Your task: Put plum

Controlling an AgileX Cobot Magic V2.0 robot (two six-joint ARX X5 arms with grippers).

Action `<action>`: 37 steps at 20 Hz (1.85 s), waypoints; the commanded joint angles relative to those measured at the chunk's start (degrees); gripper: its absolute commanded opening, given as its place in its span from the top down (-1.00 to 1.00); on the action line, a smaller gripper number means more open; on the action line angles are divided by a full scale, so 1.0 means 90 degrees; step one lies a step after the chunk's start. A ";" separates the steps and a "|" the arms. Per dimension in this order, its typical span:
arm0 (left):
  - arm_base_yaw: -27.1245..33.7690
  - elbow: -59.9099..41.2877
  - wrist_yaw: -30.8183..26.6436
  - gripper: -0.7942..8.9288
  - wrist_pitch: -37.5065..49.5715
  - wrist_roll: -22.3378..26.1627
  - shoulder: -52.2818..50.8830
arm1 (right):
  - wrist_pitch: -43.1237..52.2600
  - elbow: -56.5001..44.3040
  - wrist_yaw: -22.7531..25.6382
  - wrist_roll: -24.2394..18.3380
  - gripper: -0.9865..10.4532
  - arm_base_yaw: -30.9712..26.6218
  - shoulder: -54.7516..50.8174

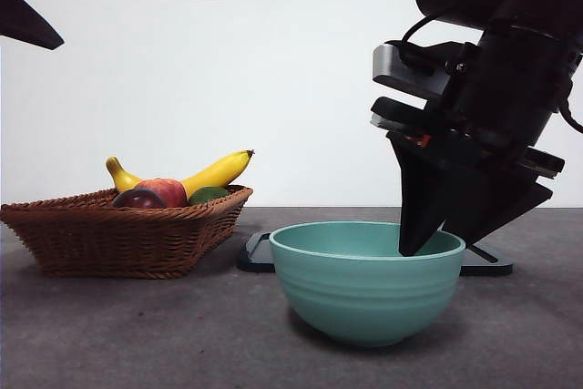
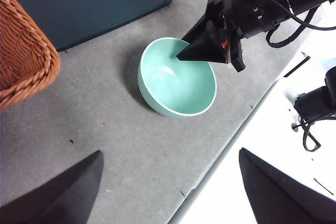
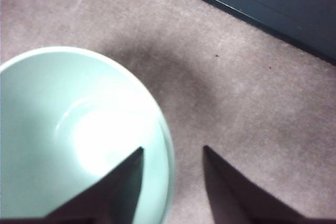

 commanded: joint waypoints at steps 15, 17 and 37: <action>-0.0022 0.0124 0.0022 0.01 0.0063 0.0058 0.0034 | -0.1809 0.1292 0.0189 -0.0597 0.47 0.0012 -0.2832; -0.0022 0.0124 0.0022 0.01 0.0063 0.0058 0.0034 | -0.2137 0.1309 0.0107 -0.0658 0.47 0.0012 -0.3247; -0.0022 0.0124 0.0022 0.01 0.0044 0.0056 0.0034 | -0.3538 0.1294 -0.1243 -0.0818 0.47 0.0015 -0.4048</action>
